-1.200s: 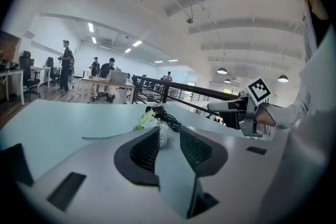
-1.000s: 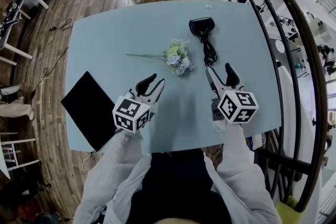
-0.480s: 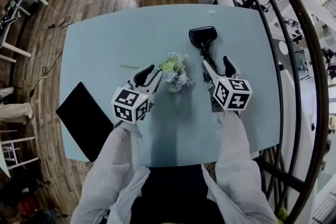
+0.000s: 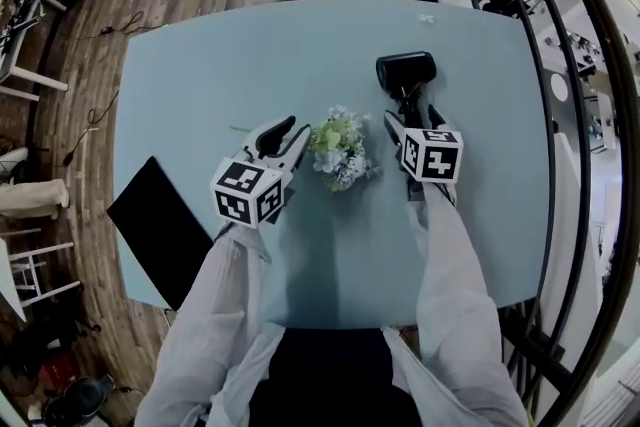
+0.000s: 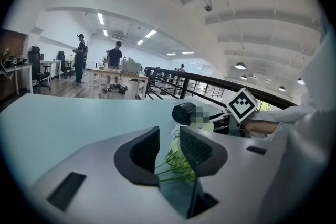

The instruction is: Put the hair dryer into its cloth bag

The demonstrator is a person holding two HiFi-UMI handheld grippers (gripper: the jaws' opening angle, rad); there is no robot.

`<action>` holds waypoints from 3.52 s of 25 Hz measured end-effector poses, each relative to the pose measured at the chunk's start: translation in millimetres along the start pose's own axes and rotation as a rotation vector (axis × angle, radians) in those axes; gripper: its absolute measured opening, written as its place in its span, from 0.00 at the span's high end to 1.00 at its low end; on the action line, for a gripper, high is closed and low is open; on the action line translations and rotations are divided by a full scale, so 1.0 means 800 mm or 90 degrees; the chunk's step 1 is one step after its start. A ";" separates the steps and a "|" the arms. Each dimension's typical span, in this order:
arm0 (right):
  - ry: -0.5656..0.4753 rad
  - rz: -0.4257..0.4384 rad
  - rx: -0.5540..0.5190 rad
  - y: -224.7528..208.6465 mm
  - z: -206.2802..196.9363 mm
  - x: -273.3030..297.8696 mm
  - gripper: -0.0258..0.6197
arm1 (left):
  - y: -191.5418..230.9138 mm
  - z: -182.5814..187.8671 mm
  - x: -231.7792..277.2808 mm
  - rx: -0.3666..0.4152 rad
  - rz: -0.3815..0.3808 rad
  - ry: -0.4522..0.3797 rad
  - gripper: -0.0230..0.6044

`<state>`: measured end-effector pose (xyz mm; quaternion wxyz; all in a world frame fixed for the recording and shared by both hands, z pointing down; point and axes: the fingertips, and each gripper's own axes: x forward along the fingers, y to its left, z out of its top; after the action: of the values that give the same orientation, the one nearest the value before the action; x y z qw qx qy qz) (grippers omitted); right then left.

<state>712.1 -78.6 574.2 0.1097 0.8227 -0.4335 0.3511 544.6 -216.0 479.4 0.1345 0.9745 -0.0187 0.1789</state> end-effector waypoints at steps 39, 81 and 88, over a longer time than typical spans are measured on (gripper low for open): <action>-0.115 -0.027 -0.037 0.031 0.004 -0.124 0.63 | -0.027 -0.032 -0.094 -0.027 0.011 -0.026 0.75; -0.106 -0.032 0.032 0.339 -0.275 -0.396 0.63 | -0.066 -0.159 -0.460 -0.048 -0.041 -0.066 0.75; -0.092 0.004 0.012 0.394 -0.294 -0.392 0.63 | -0.034 -0.195 -0.521 -0.068 0.016 -0.064 0.75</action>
<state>231.1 46.1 495.9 0.0689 0.8454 -0.4398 0.2952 103.2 -153.2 465.2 0.1829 0.9733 -0.0472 0.1303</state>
